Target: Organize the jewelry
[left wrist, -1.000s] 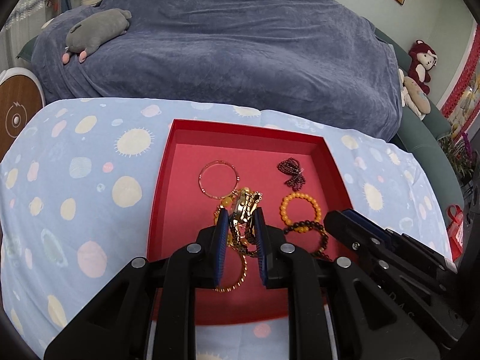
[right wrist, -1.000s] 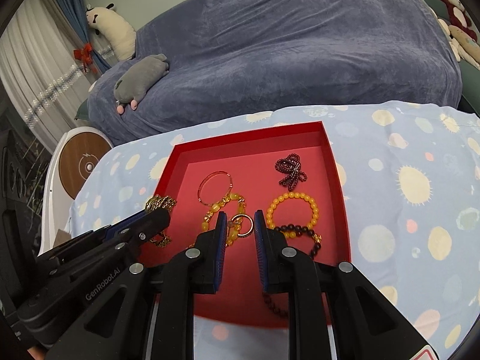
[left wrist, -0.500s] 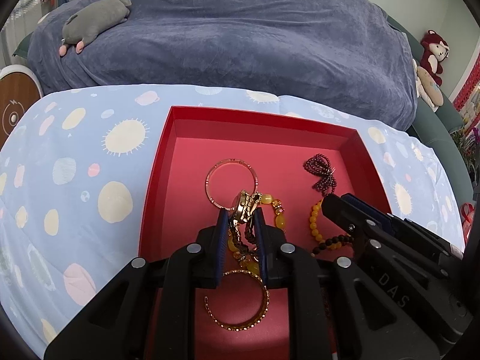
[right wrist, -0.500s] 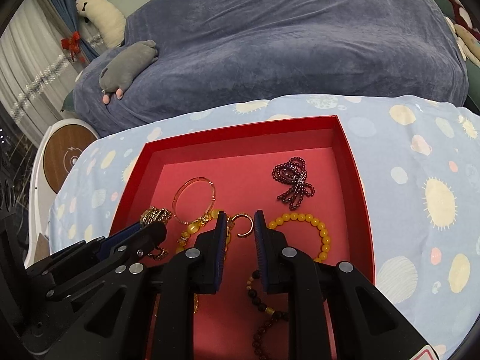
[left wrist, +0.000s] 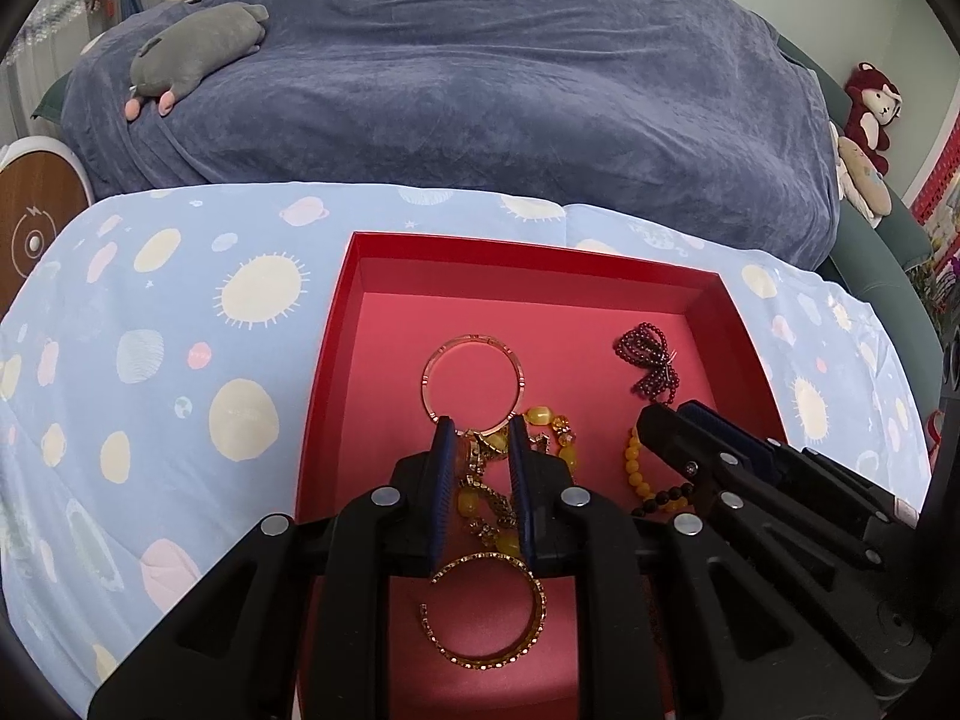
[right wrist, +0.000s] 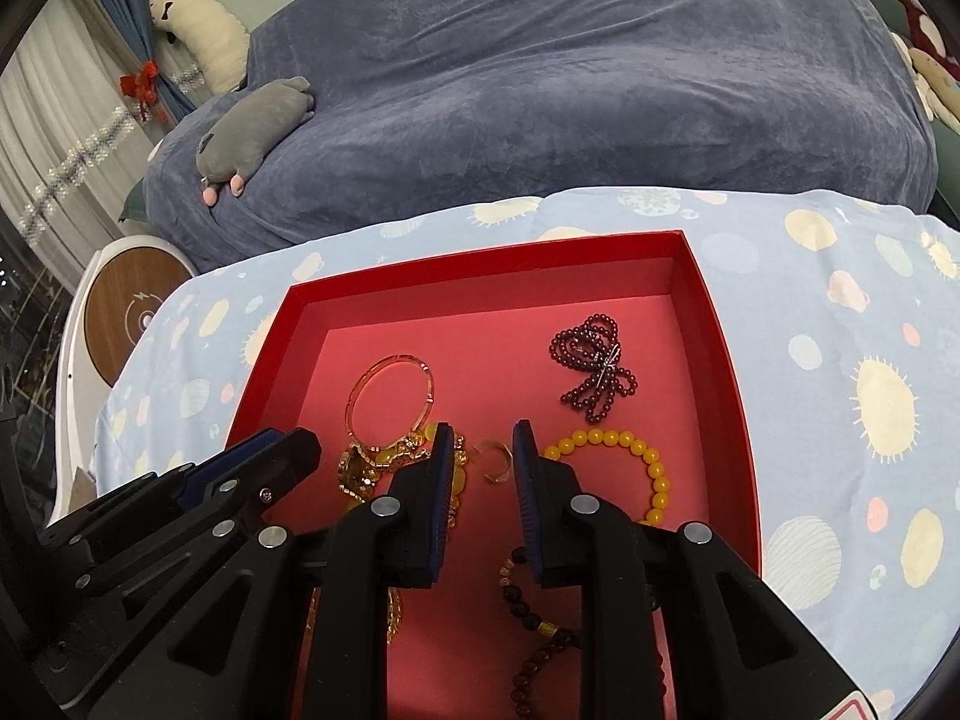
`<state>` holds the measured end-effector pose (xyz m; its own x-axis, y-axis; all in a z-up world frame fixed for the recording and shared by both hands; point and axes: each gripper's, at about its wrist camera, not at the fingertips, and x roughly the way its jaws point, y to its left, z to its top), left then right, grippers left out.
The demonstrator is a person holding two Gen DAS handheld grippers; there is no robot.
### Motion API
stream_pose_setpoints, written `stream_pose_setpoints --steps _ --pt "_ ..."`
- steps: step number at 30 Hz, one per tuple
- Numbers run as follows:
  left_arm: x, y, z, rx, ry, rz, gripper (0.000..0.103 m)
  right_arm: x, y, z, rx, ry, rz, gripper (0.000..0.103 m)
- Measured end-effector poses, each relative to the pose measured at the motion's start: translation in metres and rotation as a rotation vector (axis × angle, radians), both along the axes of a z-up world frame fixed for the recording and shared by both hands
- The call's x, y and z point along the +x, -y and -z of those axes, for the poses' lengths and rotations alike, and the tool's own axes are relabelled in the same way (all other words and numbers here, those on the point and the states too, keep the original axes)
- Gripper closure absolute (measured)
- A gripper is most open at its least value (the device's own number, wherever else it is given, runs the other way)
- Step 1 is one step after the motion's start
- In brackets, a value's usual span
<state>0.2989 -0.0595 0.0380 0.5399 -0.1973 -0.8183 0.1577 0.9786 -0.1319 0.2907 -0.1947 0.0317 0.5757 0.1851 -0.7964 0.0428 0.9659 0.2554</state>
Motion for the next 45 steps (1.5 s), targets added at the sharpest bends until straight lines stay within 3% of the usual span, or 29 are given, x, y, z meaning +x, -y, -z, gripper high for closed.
stream_pose_setpoints --steps 11,13,35,45 --pt "-0.013 -0.004 -0.015 -0.002 0.015 -0.011 0.078 -0.015 -0.001 -0.02 -0.003 0.024 0.008 0.078" --pt "-0.018 -0.005 -0.02 -0.002 0.019 -0.011 0.077 -0.024 -0.001 -0.027 -0.006 0.037 0.016 0.073" --pt "-0.112 -0.013 -0.058 0.016 0.063 0.018 0.068 -0.129 -0.011 -0.071 -0.041 0.091 0.04 0.072" --pt "-0.153 -0.023 -0.052 0.043 0.053 0.005 0.052 -0.174 -0.011 -0.065 -0.064 0.075 0.076 0.061"
